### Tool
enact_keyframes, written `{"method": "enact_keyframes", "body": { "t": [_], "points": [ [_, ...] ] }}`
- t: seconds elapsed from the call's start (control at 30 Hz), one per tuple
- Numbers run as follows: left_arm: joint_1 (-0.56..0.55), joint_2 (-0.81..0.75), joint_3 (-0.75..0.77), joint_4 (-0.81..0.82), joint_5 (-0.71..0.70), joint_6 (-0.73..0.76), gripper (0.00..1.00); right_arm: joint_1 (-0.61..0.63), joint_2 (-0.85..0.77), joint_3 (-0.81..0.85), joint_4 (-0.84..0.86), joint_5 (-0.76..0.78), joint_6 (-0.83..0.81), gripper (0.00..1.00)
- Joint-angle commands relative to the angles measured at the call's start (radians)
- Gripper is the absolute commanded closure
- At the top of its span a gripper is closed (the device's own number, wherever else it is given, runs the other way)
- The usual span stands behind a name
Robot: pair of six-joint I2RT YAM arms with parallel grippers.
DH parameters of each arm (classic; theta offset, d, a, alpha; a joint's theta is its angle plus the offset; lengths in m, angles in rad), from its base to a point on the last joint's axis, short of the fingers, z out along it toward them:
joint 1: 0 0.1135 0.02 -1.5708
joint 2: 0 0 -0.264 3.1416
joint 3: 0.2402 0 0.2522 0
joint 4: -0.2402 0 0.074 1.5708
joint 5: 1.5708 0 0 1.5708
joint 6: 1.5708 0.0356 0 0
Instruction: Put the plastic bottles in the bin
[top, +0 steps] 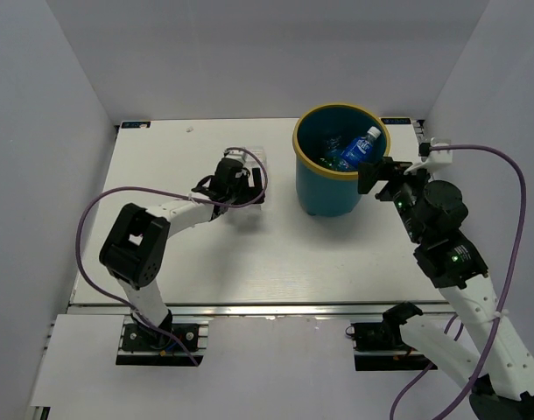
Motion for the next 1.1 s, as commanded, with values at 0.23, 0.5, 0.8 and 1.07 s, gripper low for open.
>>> {"method": "enact_keyframes", "body": {
  "t": [0.23,0.5,0.8,1.07],
  "points": [
    [0.002,0.077,0.011,-0.012,0.049,-0.042,0.02,0.000,-0.046,-0.074,-0.028,0.062,0.093,0.11],
    [0.002,0.120,0.045,0.035,0.046,-0.058,0.44,0.000,-0.035,-0.109,-0.085,0.107,0.104,0.11],
    [0.002,0.048,0.031,0.024,0.002,-0.062,0.82,0.000,-0.075,-0.146,-0.078,0.142,0.096,0.11],
    [0.002,-0.200,0.011,0.035,-0.056,-0.021,1.00,0.000,-0.081,-0.158,-0.116,0.338,0.177,0.11]
  ]
}}
